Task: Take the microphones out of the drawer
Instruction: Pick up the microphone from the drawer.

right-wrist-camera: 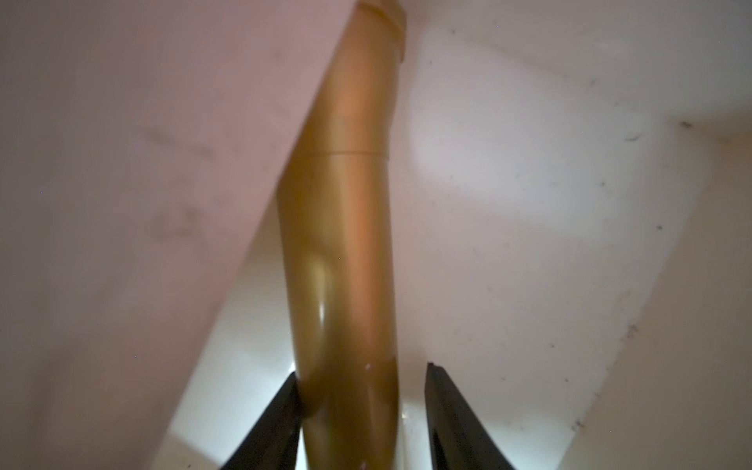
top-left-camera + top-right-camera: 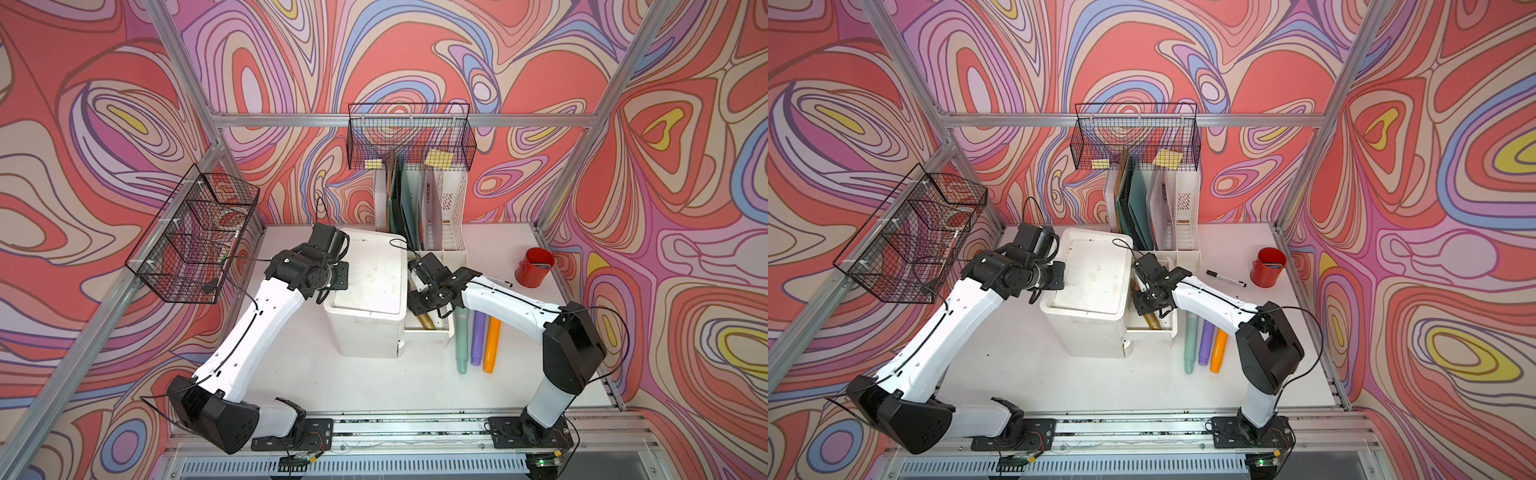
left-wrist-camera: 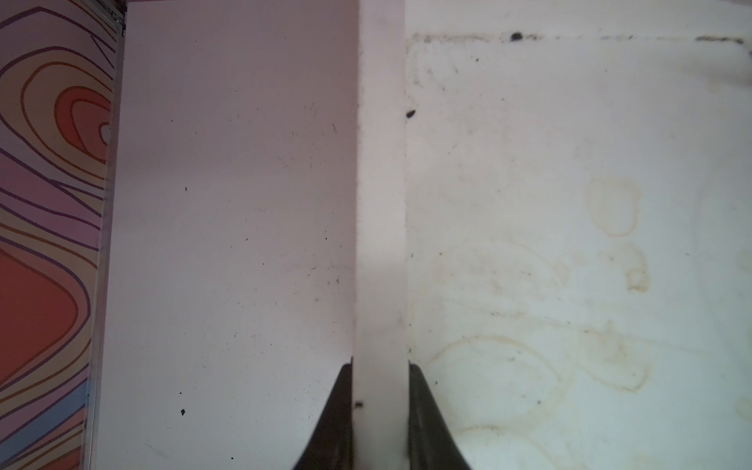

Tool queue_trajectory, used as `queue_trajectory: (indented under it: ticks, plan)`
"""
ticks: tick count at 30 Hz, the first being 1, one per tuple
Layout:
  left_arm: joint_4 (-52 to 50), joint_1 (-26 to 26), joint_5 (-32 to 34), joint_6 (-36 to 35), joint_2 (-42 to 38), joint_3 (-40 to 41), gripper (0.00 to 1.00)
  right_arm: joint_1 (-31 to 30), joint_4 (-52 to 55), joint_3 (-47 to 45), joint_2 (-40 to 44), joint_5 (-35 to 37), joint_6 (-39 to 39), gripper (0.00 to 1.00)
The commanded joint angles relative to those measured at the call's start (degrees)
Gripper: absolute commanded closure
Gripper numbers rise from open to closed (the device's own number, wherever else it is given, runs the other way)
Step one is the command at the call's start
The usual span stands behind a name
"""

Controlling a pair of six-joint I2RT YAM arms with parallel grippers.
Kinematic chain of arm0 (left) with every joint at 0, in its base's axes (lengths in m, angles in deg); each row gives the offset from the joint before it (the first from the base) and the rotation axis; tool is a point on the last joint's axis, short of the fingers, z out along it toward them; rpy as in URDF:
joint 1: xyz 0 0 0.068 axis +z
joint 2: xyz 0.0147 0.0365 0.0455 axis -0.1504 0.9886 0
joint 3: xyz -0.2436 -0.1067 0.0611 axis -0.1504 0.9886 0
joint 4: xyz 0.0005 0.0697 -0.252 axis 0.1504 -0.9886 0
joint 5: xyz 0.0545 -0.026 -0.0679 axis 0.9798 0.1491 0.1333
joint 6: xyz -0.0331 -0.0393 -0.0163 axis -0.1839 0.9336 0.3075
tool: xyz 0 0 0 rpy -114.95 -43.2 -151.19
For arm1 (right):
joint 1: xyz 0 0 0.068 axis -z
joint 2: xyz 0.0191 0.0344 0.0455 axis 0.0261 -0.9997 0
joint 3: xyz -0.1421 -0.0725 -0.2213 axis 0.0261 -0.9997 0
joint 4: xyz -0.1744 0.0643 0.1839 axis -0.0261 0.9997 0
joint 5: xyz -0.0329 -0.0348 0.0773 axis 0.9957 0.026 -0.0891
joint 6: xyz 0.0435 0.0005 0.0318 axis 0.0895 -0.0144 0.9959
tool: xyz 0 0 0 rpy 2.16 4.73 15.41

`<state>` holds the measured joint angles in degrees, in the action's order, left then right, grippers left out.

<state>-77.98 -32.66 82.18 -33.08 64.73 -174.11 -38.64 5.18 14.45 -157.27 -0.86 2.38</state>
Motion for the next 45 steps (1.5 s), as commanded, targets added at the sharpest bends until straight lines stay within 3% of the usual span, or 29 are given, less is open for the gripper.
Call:
queue_trajectory:
  ticks: [1,7,24,32,45]
  plan:
    - [0.6,-0.33,1.31,-1.37,-0.06,-0.36,1.0,-1.51,1.59,1.53,-0.86,6.12,2.0,0.52]
    - [0.5,-0.42,1.5,-1.47,-0.32,-0.18,1.0,-2.37,1.85,1.85,-3.33,8.31,3.79,0.54]
    - [0.59,-0.39,1.48,-1.37,-0.47,-0.01,1.0,-2.75,2.5,0.75,-1.55,8.08,10.16,0.88]
    - [0.64,-0.34,1.25,-1.38,-0.5,0.15,1.0,-2.7,0.04,-1.06,4.03,7.45,16.31,0.94]
    - [1.13,-0.35,1.38,-1.28,-1.38,1.14,1.0,-2.66,-2.62,-2.6,9.72,10.08,19.51,0.97]
